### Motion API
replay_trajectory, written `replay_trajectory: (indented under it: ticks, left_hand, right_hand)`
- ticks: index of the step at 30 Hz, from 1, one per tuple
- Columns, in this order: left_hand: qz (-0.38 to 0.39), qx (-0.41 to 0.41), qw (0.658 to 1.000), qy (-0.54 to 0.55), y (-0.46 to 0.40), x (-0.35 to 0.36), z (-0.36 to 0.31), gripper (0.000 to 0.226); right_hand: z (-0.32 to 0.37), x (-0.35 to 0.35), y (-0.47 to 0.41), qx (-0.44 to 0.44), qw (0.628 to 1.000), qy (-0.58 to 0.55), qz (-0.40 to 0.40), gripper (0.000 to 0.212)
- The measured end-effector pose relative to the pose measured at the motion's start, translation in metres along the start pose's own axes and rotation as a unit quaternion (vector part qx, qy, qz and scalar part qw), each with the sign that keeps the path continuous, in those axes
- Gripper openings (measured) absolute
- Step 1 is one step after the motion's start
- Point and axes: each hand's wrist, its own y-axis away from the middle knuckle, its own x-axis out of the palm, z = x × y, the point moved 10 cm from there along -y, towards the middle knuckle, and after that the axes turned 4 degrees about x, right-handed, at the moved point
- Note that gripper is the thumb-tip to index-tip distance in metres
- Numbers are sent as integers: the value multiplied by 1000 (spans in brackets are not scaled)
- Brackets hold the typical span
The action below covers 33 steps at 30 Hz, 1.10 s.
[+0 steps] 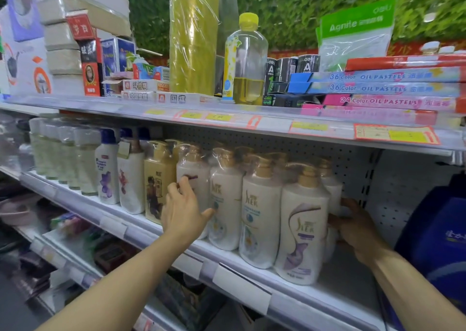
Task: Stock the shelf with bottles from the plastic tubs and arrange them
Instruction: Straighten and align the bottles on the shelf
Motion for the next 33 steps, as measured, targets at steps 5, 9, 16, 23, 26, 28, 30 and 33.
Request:
replay_trajectory:
  ticks: [5,9,16,23,26,28,30,33]
  left_hand:
    - [-15,-15,1000,23,-9,0,13,89]
    - [24,-44,996,74,-17,12,24,95]
    - [42,-58,991,117,-23,18,30,97]
    - [42,-50,992,105,-24,19,32,103]
    - [44,-47,993,99,-25,19,31,102]
    - [44,-47,993,98,-26,19,32,99]
    - [44,-46,994,93,-26,19,31,99]
    - [41,-39,994,91,-25,17,29,100]
  right_hand:
    - [1,-1,-1,-3,1000,5,6,49]
    - [3,-1,0,-4,1000,22,4,48]
    - [6,-1,3,-2,999,35,3,48]
    - [3,4,2,3,999,54,-3,47]
    - [4,5,4,-1,998,62,-2,44]
    - [6,6,5,-2,998,62,-1,43]
    - [6,6,7,-1,998,66,-2,44]
    - [9,7,10,-4,998,65,2,46]
